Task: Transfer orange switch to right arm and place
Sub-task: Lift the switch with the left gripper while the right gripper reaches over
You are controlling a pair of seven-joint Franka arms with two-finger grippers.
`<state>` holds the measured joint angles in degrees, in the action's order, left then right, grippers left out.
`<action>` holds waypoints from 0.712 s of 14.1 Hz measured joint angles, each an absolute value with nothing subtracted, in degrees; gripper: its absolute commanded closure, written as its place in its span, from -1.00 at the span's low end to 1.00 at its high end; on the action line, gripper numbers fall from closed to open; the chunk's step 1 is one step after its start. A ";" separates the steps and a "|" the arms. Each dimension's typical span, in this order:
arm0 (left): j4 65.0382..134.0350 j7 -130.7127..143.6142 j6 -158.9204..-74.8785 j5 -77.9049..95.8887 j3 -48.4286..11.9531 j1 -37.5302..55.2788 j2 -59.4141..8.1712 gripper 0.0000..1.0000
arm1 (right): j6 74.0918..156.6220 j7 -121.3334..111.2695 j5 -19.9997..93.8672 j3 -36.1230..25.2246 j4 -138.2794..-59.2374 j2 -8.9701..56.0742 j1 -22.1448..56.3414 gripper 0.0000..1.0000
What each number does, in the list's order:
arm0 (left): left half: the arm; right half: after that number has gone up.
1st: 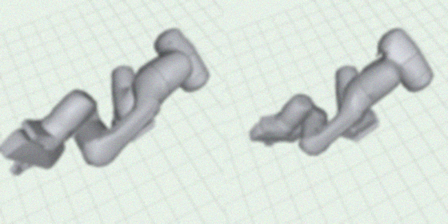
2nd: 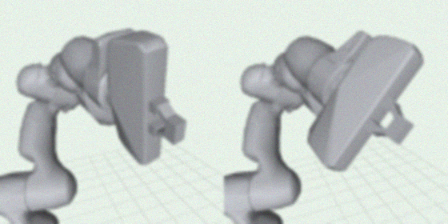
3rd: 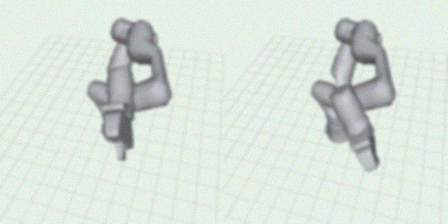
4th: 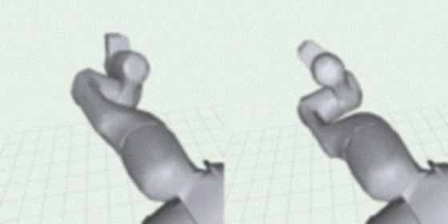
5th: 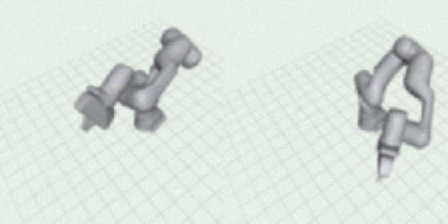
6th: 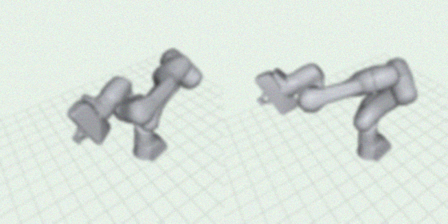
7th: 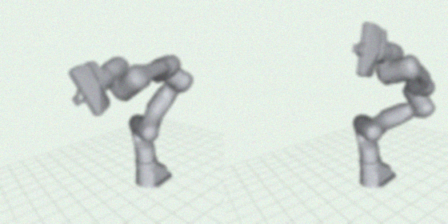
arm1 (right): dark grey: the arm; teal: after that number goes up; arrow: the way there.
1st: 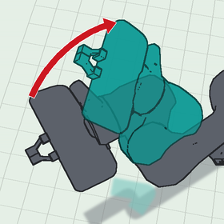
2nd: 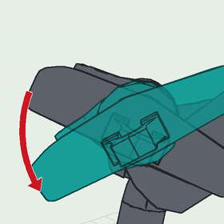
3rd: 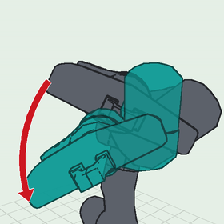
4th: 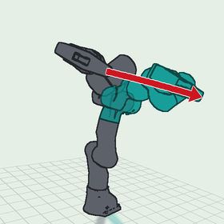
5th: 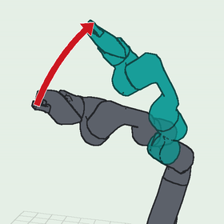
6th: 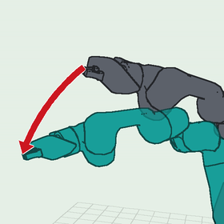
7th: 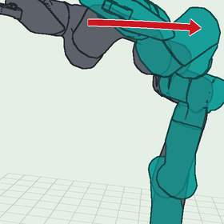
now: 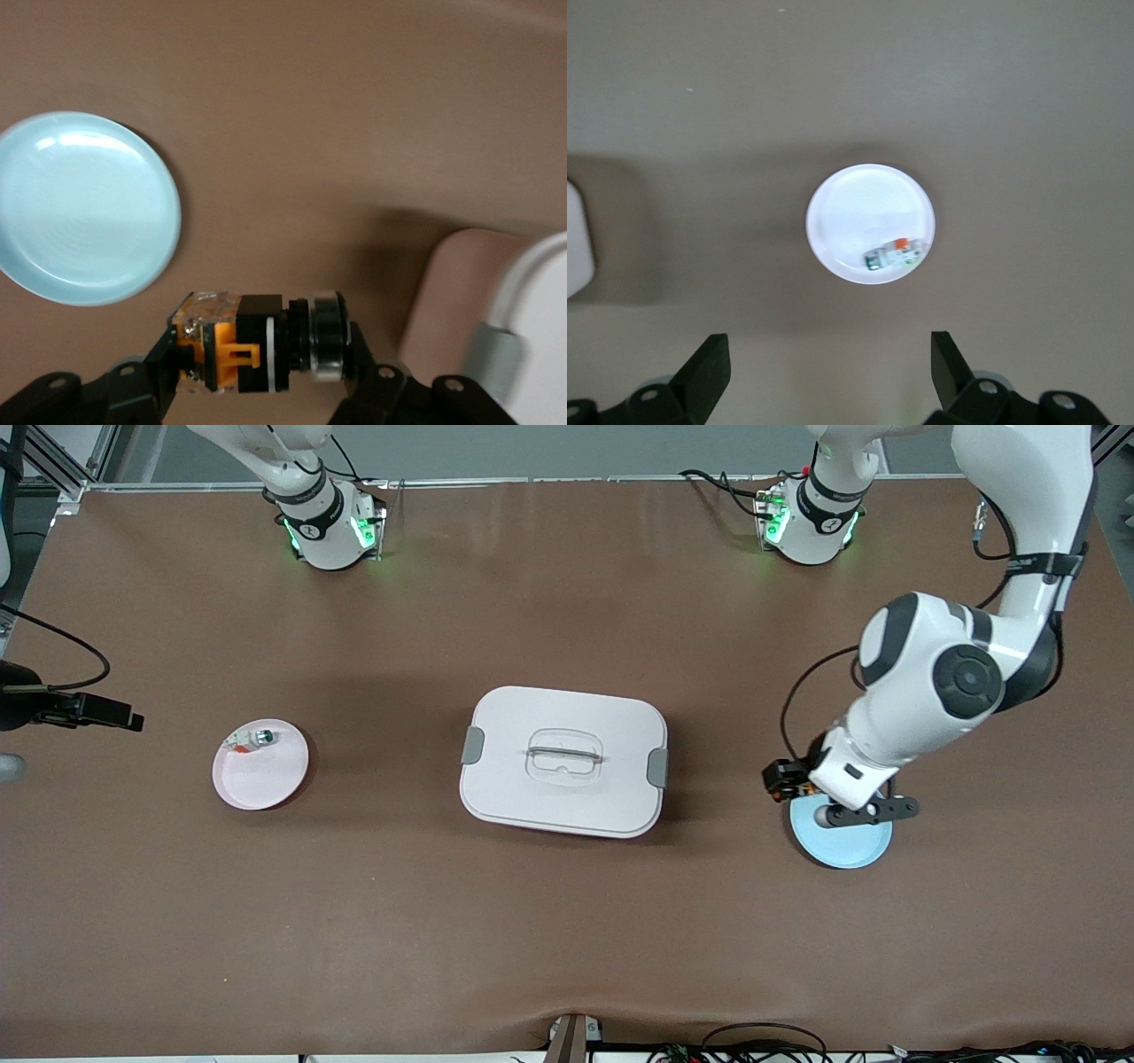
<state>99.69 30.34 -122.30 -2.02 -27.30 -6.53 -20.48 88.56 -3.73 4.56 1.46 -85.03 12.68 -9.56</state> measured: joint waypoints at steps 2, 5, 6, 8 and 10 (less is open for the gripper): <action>98.05 41.75 -122.28 -2.00 -31.14 -5.60 -20.62 1.00 | 88.43 -3.71 7.10 1.56 -85.20 12.70 -9.50 -1.00; 93.58 60.21 -122.29 -1.97 -32.60 -0.02 -21.70 1.00 | 88.21 -3.69 11.83 1.68 -86.69 12.71 -9.41 -1.00; 91.65 66.41 -122.29 -1.97 -32.65 2.12 -22.48 1.00 | 88.26 -3.69 13.81 1.73 -87.61 12.73 -9.30 -1.00; 87.49 77.51 -122.29 -1.97 -32.70 6.44 -24.81 1.00 | 89.13 -3.69 18.15 1.84 -89.37 12.72 -9.03 -1.00; 82.65 88.35 -122.38 -1.97 -32.67 11.49 -28.02 1.00 | 91.21 -3.69 21.86 1.96 -91.29 12.53 -7.89 -1.00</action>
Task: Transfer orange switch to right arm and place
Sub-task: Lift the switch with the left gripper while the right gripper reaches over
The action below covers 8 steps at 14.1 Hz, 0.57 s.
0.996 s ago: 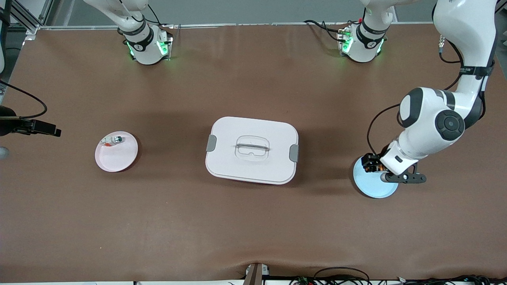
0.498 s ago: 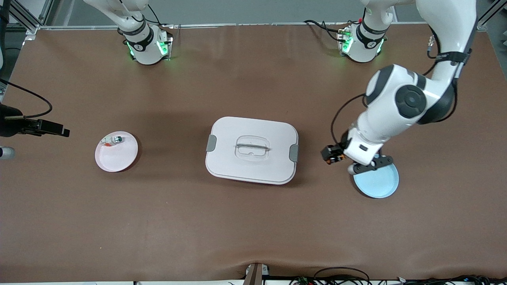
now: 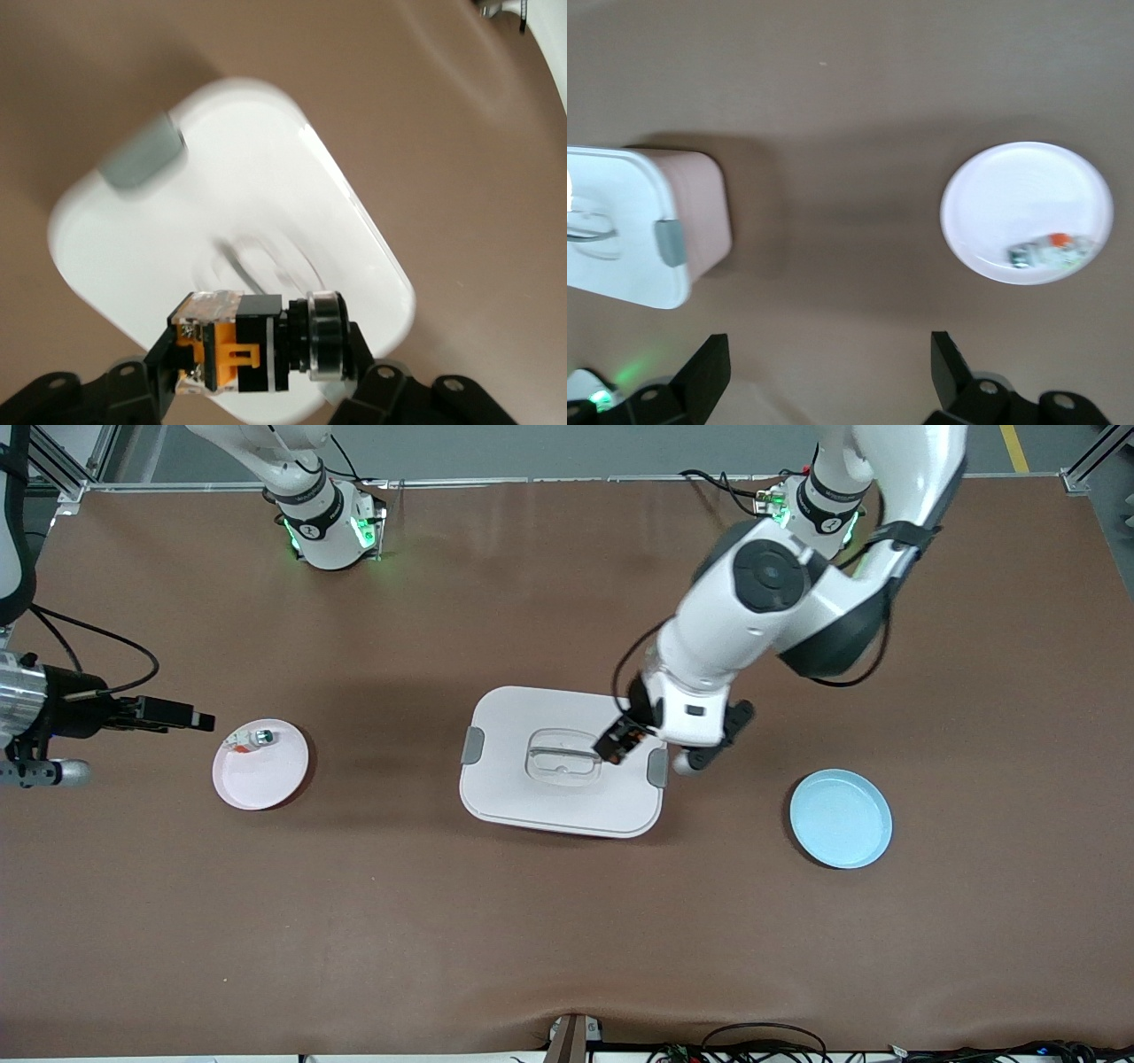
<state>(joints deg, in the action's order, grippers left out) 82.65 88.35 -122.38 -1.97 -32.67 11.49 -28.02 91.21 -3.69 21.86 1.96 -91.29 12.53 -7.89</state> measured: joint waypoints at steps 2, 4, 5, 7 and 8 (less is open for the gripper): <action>79.41 96.34 -123.29 -1.97 -32.64 15.29 -30.23 1.00 | 95.52 -3.58 26.50 2.04 -94.87 11.17 -6.02 -1.00; 78.00 103.35 -126.70 -1.97 -32.63 18.09 -31.38 1.00 | 99.83 -3.48 31.88 2.09 -100.46 7.93 -4.66 -1.00; 77.78 106.86 -128.77 -1.97 -32.63 19.34 -31.83 1.00 | 101.04 -3.48 34.44 2.09 -103.13 6.00 -4.39 -1.00; 77.63 113.28 -132.38 -1.97 -32.61 21.29 -32.85 1.00 | 102.72 -3.59 39.56 2.06 -107.80 2.12 -4.35 -1.00; 77.39 116.29 -133.55 -1.97 -32.61 22.00 -33.42 1.00 | 103.99 -3.81 41.82 2.07 -110.11 0.18 -4.28 -1.00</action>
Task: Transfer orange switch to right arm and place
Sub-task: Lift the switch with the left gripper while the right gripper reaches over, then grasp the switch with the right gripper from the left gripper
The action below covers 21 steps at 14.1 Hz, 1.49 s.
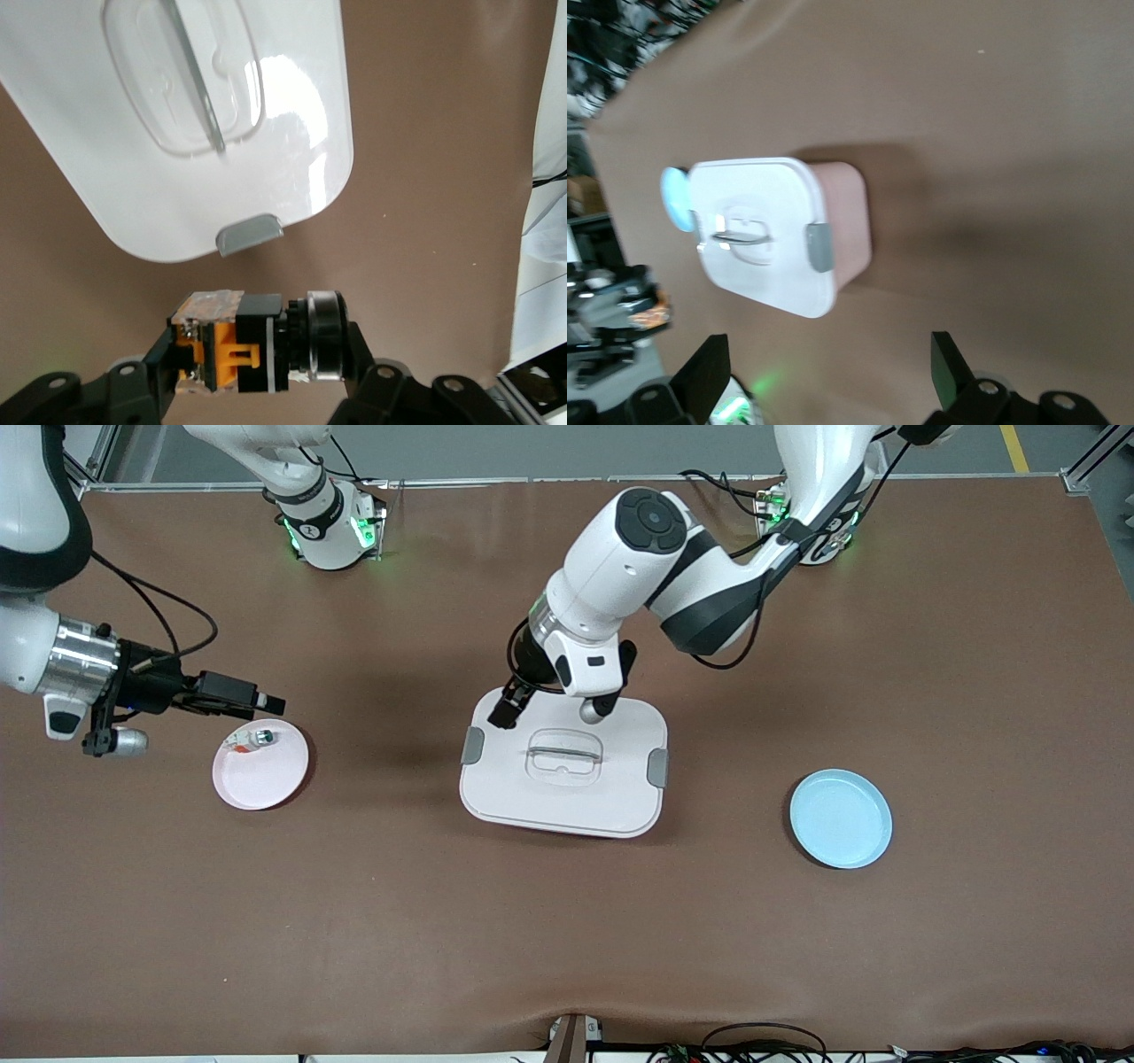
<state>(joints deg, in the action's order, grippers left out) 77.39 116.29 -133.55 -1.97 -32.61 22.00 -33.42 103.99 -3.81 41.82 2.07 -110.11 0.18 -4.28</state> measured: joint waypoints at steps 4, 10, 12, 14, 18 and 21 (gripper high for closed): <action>76.58 124.22 -134.18 -1.93 -32.62 23.42 -34.74 1.00 | 115.31 -5.32 48.67 2.20 -122.16 -8.27 1.28 -1.00; 76.57 125.27 -132.89 2.01 -32.63 24.58 -35.19 1.00 | 130.44 -8.19 52.26 2.59 -128.88 -12.14 14.41 -1.00; 76.57 125.32 -131.79 2.07 -32.63 24.81 -35.23 1.00 | 132.19 -8.83 53.34 2.58 -129.67 -12.14 16.23 -1.00; 76.57 125.39 -131.36 2.07 -32.63 24.92 -35.25 1.00 | 132.29 -9.67 53.76 2.56 -130.16 -12.13 16.87 -1.00; 76.56 125.41 -131.33 2.07 -32.59 24.92 -35.28 1.00 | 135.82 -11.09 58.74 2.52 -130.68 -11.19 20.40 -1.00; 76.56 125.41 -131.33 2.07 -32.57 24.91 -35.47 1.00 | 141.17 -12.01 62.00 2.55 -131.20 -9.28 24.73 -1.00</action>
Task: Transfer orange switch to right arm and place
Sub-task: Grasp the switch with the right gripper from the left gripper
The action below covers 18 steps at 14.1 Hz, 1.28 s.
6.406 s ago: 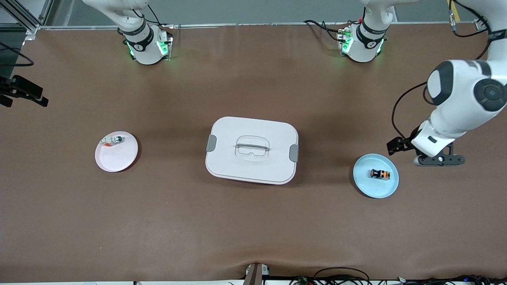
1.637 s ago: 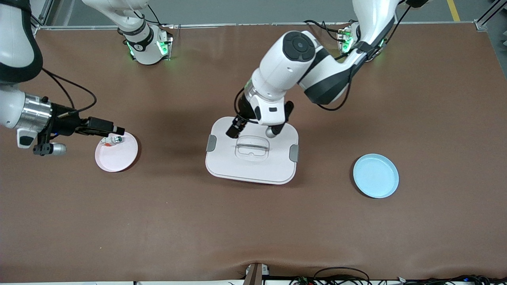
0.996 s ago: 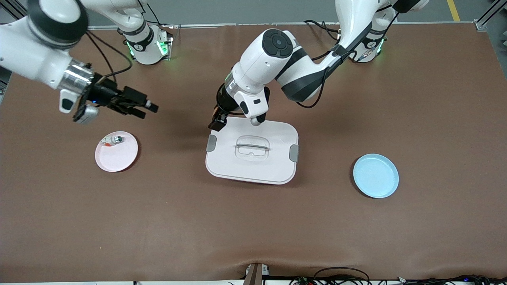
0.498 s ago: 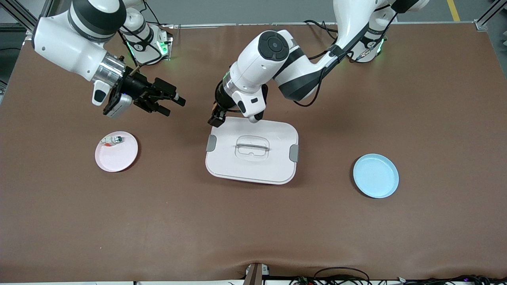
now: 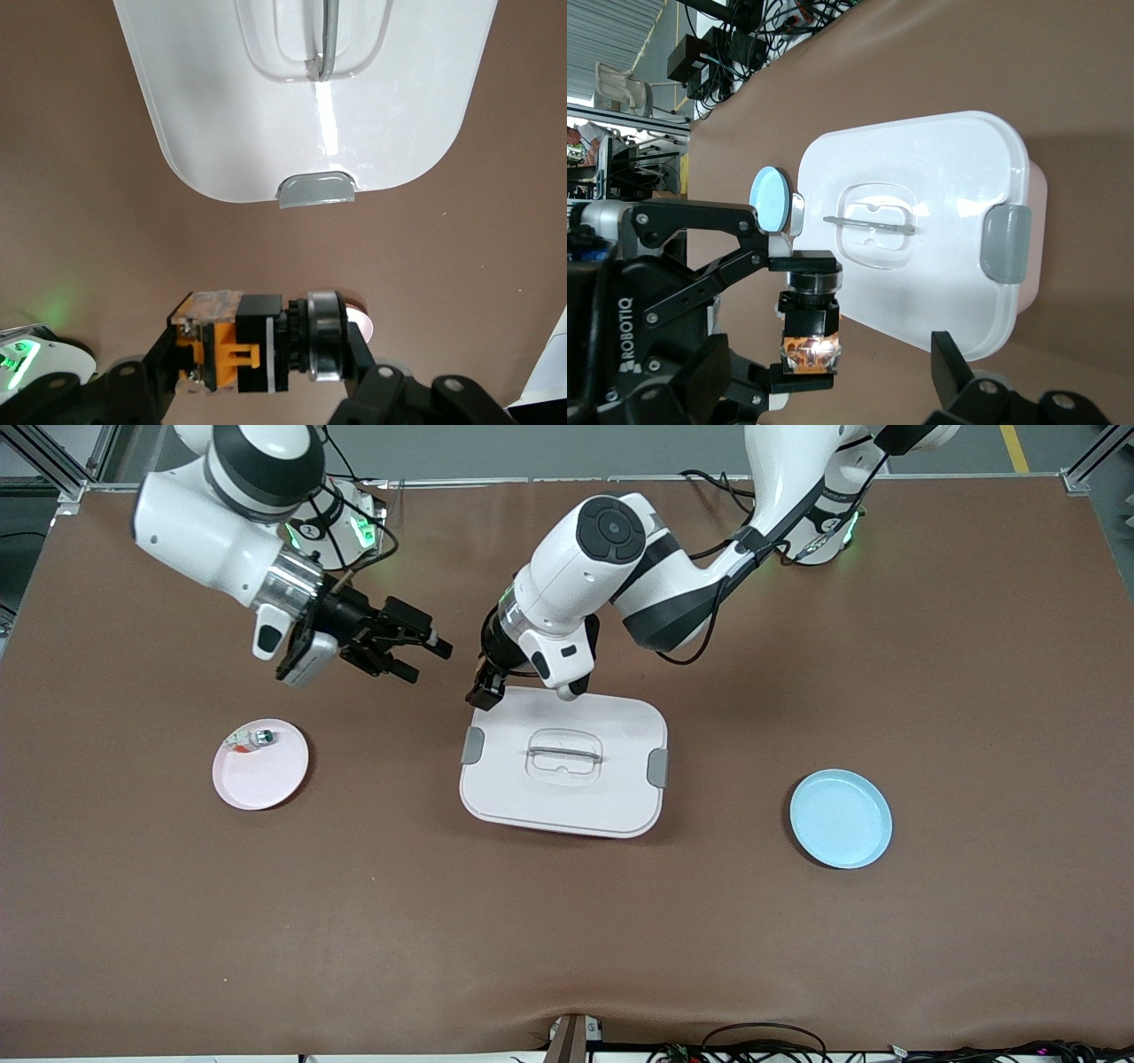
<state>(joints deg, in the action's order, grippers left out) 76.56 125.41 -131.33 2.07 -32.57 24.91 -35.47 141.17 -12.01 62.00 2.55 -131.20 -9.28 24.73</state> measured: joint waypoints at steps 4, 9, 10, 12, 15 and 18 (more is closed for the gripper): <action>76.53 125.41 -131.33 2.07 -32.54 24.90 -35.51 1.00 | 145.20 -16.60 68.27 2.53 -131.38 -6.46 28.02 -1.00; 76.35 125.41 -131.32 2.07 -32.51 24.82 -35.51 1.00 | 149.11 -20.38 73.31 2.52 -131.77 -4.44 31.48 -1.00; 76.33 125.41 -131.10 2.08 -32.44 24.76 -35.52 1.00 | 149.68 -20.49 73.70 2.49 -131.86 -4.12 31.89 -1.00; 76.32 125.41 -130.79 2.08 -32.36 24.70 -35.54 1.00 | 149.92 -21.06 74.22 2.45 -131.86 -3.85 32.12 -1.00; 76.26 125.41 -130.76 2.08 -32.35 24.70 -35.54 1.00 | 149.93 -21.54 74.27 2.38 -131.86 -3.85 32.17 -1.00; 76.24 125.41 -130.68 2.08 -32.36 24.70 -35.54 1.00 | 149.94 -22.51 74.31 2.36 -131.85 -3.85 32.17 -1.00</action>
<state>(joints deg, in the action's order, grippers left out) 76.24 125.41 -130.68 2.08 -32.36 24.70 -35.54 149.94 -22.51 74.31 2.36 -131.85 -3.85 32.17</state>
